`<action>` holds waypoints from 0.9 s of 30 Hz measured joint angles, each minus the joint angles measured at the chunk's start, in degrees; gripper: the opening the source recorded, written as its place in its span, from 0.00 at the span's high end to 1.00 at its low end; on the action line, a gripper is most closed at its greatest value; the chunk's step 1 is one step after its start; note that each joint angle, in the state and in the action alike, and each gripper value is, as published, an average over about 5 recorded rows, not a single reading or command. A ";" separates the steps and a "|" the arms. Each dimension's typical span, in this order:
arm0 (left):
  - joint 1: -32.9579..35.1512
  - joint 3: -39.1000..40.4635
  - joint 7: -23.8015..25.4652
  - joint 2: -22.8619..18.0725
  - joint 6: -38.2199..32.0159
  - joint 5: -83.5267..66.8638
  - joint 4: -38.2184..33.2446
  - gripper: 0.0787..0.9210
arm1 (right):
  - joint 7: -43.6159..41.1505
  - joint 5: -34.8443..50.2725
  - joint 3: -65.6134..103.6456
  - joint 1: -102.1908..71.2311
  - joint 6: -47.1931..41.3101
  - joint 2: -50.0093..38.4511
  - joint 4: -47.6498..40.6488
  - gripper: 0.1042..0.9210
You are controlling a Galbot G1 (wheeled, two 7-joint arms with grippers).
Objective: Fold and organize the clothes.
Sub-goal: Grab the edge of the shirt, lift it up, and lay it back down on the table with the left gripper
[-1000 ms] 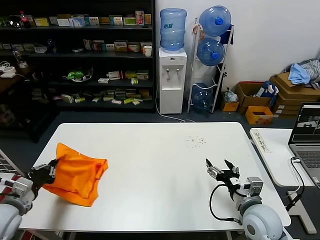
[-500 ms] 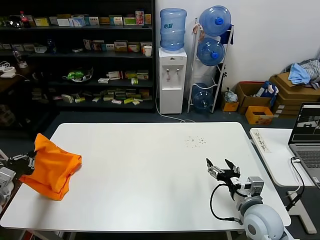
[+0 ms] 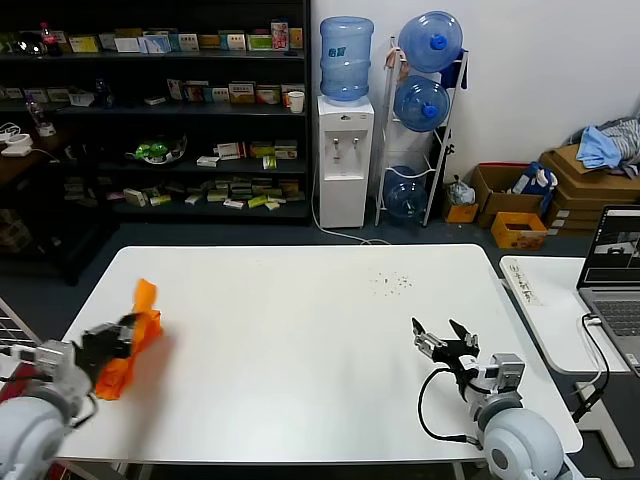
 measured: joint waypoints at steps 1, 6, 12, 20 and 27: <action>-0.96 2.15 -1.60 -1.28 0.08 -2.79 -0.74 0.97 | 0.13 -0.01 -0.05 0.08 -0.09 0.13 -0.17 0.12; -6.22 12.61 -8.30 -8.41 -0.44 -13.14 -2.75 0.97 | 0.76 -0.13 -0.11 -0.11 -0.42 1.01 -1.05 0.12; -11.15 21.91 -12.31 -15.83 -1.58 -17.91 -2.31 0.97 | 1.28 -0.42 0.01 -0.58 -0.60 2.35 -1.94 0.12; -14.03 28.94 -14.75 -22.35 -2.31 -17.71 -0.72 0.97 | 1.55 -0.56 -0.16 -0.51 -0.67 3.33 -2.71 0.12; -16.17 31.44 -15.57 -26.26 -2.93 -15.88 0.69 0.97 | 1.44 -0.56 -0.22 -0.27 -0.55 3.41 -2.89 0.12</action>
